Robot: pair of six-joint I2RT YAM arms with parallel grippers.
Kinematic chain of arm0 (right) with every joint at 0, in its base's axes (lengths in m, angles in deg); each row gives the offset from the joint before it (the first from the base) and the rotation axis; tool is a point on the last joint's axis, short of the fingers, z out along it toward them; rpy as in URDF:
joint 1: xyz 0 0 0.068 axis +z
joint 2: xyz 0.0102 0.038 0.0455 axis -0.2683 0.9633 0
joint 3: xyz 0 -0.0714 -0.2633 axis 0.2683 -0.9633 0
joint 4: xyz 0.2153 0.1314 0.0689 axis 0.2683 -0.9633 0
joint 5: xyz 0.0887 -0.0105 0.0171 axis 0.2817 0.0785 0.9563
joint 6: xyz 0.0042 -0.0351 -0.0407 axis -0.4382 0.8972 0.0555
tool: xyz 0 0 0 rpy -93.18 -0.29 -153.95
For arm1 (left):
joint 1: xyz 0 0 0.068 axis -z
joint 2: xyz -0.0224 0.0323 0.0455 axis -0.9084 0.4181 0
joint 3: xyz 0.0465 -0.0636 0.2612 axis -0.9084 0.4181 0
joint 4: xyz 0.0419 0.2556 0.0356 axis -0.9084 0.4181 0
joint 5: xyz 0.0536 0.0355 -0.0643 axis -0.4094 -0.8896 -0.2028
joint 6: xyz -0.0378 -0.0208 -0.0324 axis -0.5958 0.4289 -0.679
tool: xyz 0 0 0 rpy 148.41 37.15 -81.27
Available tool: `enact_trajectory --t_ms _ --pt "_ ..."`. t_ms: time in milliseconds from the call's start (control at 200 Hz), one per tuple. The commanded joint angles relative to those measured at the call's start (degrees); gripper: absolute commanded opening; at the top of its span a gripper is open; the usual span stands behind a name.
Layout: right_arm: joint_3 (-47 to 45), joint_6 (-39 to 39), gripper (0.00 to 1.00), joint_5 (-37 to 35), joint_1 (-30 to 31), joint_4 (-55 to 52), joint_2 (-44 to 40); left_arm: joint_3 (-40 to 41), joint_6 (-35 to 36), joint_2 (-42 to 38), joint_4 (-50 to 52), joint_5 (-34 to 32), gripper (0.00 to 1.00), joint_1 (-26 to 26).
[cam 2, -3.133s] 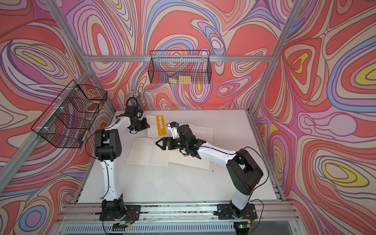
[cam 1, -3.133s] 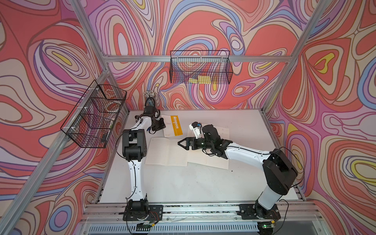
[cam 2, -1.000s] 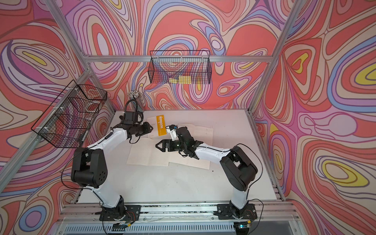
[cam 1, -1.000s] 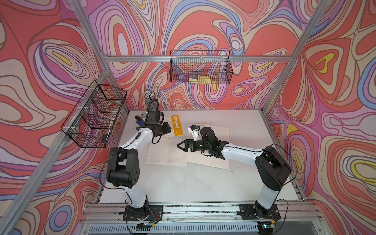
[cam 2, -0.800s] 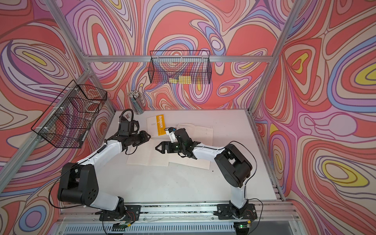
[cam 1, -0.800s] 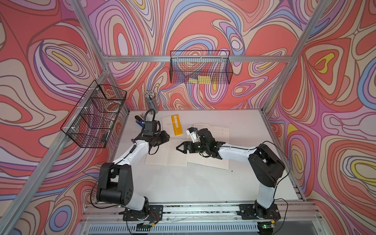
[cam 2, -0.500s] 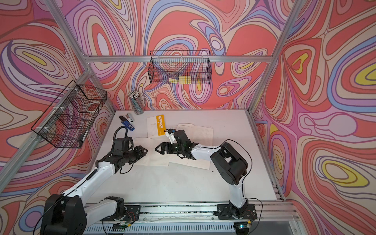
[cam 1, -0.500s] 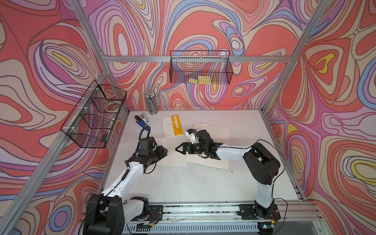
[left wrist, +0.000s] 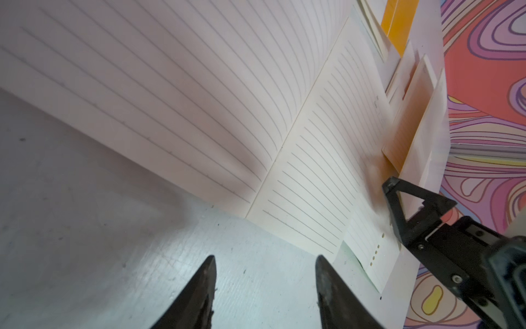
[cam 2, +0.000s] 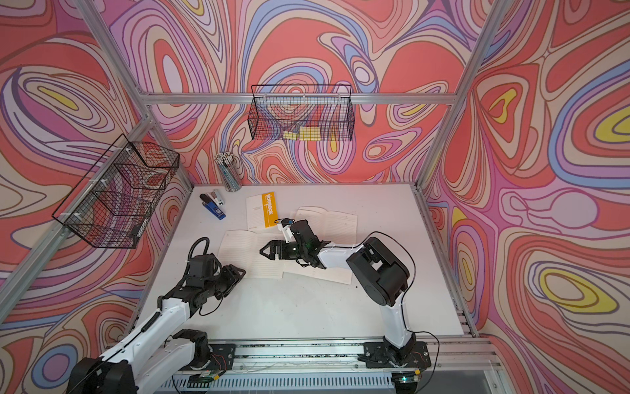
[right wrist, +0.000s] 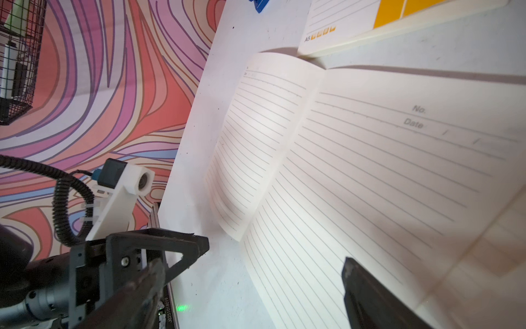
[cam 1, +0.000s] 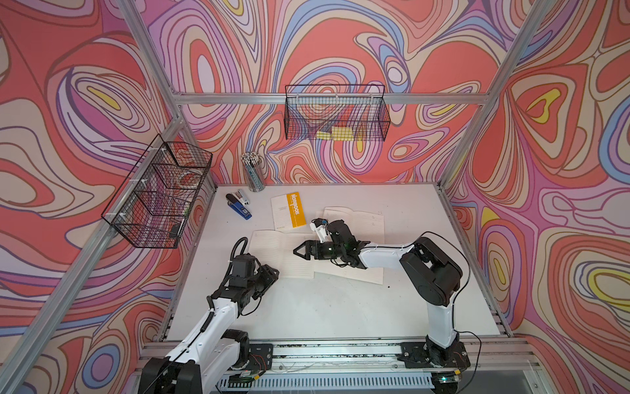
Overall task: Close the notebook
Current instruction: Close the notebook at the center of the board.
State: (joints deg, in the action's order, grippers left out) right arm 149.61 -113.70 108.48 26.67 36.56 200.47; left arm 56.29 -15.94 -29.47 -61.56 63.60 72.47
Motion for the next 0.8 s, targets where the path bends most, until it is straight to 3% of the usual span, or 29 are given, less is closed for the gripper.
enact_trajectory --t_ms 0,265,796 --pt "0.05 -0.33 0.98 -1.02 0.32 0.93 2.07 0.62 -3.06 -1.89 -0.03 -1.27 0.56 0.2" --pt "-0.12 -0.77 0.98 -1.32 0.45 1.49 3.35 3.36 -5.57 0.08 -3.99 -1.22 0.56 0.2" --pt "0.05 -0.51 0.98 -1.22 0.45 0.42 3.24 6.97 -7.79 0.35 -8.56 -7.25 0.5 0.2"
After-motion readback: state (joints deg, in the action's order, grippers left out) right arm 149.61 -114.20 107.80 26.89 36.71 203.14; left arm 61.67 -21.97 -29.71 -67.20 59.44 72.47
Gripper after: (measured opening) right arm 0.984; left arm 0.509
